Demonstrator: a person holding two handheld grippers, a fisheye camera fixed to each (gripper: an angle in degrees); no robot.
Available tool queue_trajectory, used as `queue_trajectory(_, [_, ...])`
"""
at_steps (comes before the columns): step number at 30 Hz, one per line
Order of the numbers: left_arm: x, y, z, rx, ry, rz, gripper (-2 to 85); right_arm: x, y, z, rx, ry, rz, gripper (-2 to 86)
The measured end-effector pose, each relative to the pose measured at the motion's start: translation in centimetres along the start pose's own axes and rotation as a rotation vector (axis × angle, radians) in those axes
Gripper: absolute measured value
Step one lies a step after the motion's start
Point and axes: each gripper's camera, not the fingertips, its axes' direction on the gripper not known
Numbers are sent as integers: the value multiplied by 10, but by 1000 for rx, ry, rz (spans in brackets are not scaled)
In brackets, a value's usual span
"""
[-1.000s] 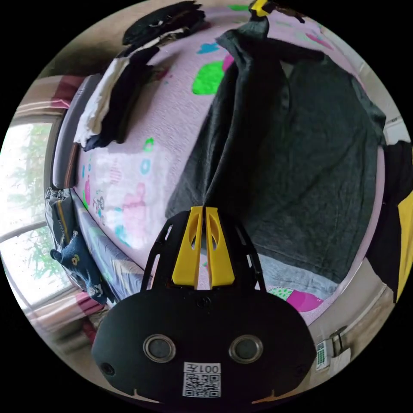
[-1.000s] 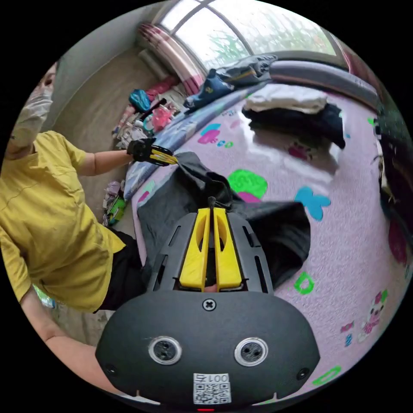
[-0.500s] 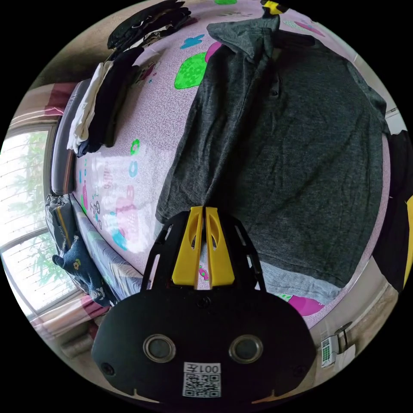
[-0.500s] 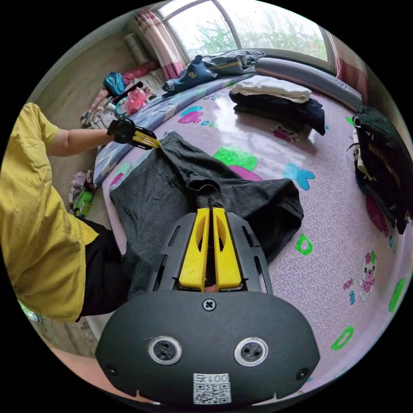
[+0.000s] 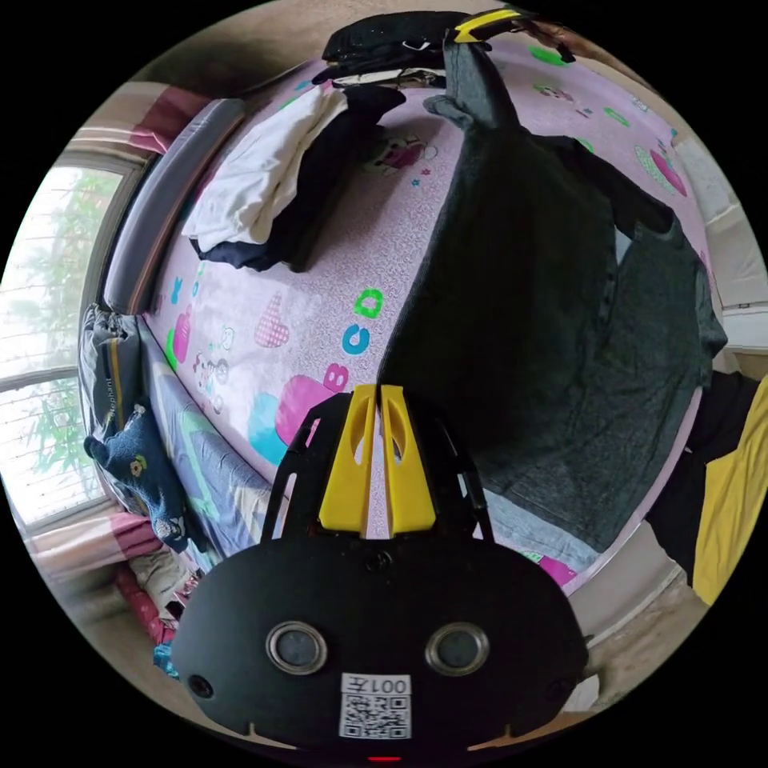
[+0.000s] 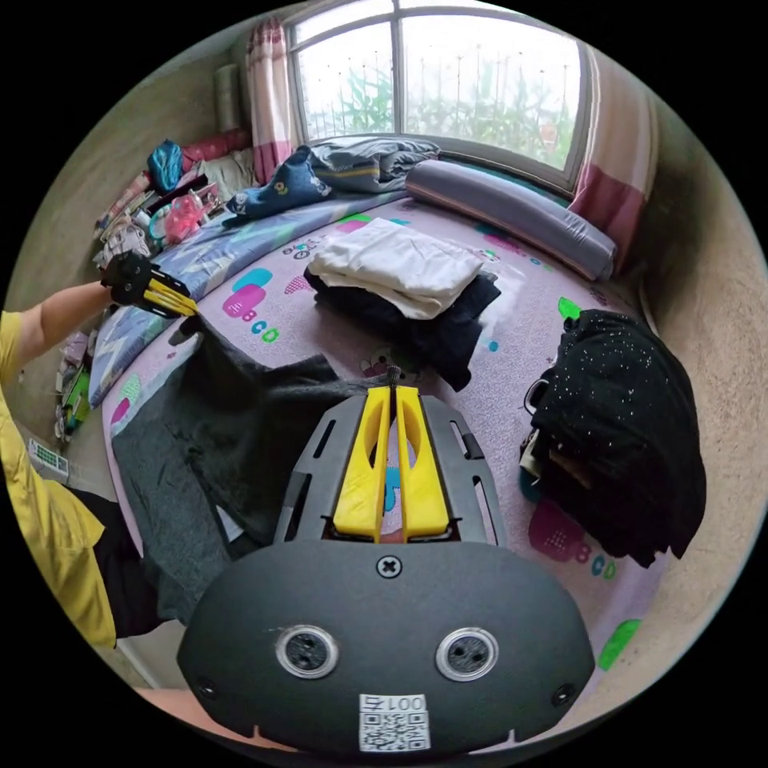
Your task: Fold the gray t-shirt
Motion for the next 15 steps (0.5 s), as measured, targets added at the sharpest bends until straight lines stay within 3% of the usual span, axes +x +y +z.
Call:
queue_trajectory(6, [11,-8,25,-99,40,24,-13,-5,-12,25,-86,-15,-51,9])
queue_trajectory(13, [48,14,26,-46,-31,46,-13,-49,52,-46,151,-132,-125,11])
queue_trajectory(15, [79,27,29,-54,-112,145,-13,-71,85,-50,113,-167,-168,11])
